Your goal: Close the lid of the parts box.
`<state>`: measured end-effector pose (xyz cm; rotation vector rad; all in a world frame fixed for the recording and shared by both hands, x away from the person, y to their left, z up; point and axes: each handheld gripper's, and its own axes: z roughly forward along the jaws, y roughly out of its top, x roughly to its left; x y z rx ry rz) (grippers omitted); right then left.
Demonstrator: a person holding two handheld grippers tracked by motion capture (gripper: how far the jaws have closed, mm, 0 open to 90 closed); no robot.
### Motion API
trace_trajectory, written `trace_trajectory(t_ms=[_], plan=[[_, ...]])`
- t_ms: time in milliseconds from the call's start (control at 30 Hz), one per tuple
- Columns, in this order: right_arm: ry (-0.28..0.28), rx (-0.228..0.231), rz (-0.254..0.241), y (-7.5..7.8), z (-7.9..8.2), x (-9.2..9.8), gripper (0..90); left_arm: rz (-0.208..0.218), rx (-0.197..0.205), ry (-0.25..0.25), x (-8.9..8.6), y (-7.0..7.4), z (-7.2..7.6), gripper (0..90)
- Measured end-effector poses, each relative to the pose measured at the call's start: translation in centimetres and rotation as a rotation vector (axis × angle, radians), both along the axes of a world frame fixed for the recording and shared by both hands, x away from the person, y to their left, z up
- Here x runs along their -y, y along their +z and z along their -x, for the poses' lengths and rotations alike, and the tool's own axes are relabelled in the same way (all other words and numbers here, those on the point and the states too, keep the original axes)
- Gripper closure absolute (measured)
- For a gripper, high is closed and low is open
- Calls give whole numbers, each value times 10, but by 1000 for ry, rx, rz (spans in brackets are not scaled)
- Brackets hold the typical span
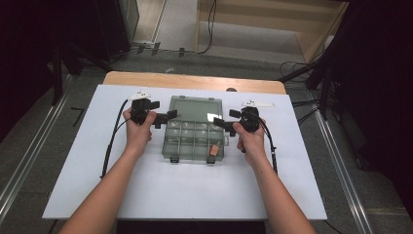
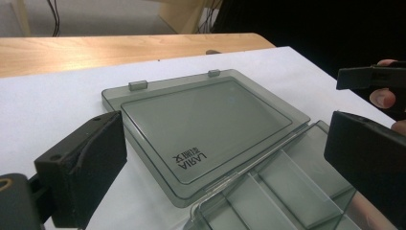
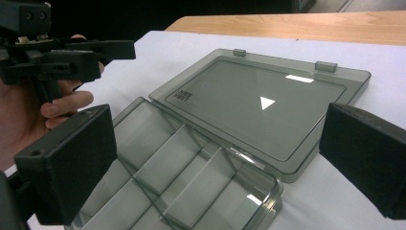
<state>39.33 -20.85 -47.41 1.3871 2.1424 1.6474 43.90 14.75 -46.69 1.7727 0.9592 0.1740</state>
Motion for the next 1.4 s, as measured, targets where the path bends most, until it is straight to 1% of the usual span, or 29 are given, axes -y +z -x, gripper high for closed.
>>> trace_trajectory(t_ms=[67,133,167,200,233,300,333,367,433,467,533,600,733,833,867,967,1033,1100,1167,1200,1300,1367,1400], plan=[[-1,-11,-1,0,-4,0,0,6,-23,-1,1,-1,-4,4],[1,-30,-7,-2,-10,0,0,-6,-49,9,3,-2,-9,21],[0,-44,-4,-4,-14,0,0,-8,-61,5,3,-3,-12,34],[-2,-58,-3,-6,-18,0,0,-7,-87,4,3,-5,-16,34],[-13,-84,-3,-9,-24,1,0,-8,-113,10,4,-7,-19,35],[-26,-110,-11,-13,-29,1,36,-11,-145,13,4,-11,-22,57],[-33,-127,-17,-15,-32,2,37,-13,-153,16,5,-12,-23,67],[-33,-139,-23,-17,-34,1,40,-17,-158,19,5,-13,-24,76],[-34,-149,-21,-19,-37,-1,60,-16,-174,28,5,-15,-25,127],[-35,-151,-14,-20,-38,-1,66,-14,-181,28,5,-16,-26,131],[-46,-160,-10,-21,-40,-3,113,-12,-193,26,5,-18,-27,141],[-54,-178,0,-22,-42,-5,115,-15,-201,33,6,-20,-28,150],[-58,-188,5,-23,-43,-8,141,-13,-221,43,7,-23,-30,199],[-72,-197,24,-26,-43,-10,172,-27,-237,47,9,-26,-30,211],[-77,-199,27,-27,-44,-9,181,-26,-242,47,10,-27,-30,232],[-91,-218,29,-30,-45,-8,207,-33,-247,50,11,-28,-30,241],[-98,-230,32,-32,-45,-8,233,-35,-253,52,12,-30,-31,262],[-100,-238,42,-34,-46,-9,238,-38,-263,56,13,-31,-31,263],[-106,-247,52,-35,-46,-10,254,-42,-270,57,14,-33,-31,295],[-110,-251,49,-36,-47,-9,261,-47,-274,58,14,-33,-31,294],[-114,-277,43,-41,-49,-8,280,-51,-291,66,15,-36,-32,294],[-113,-298,40,-46,-50,-8,289,-62,-305,71,16,-38,-32,296],[-118,-296,37,-46,-50,-8,295,-67,-303,75,17,-38,-32,296]])
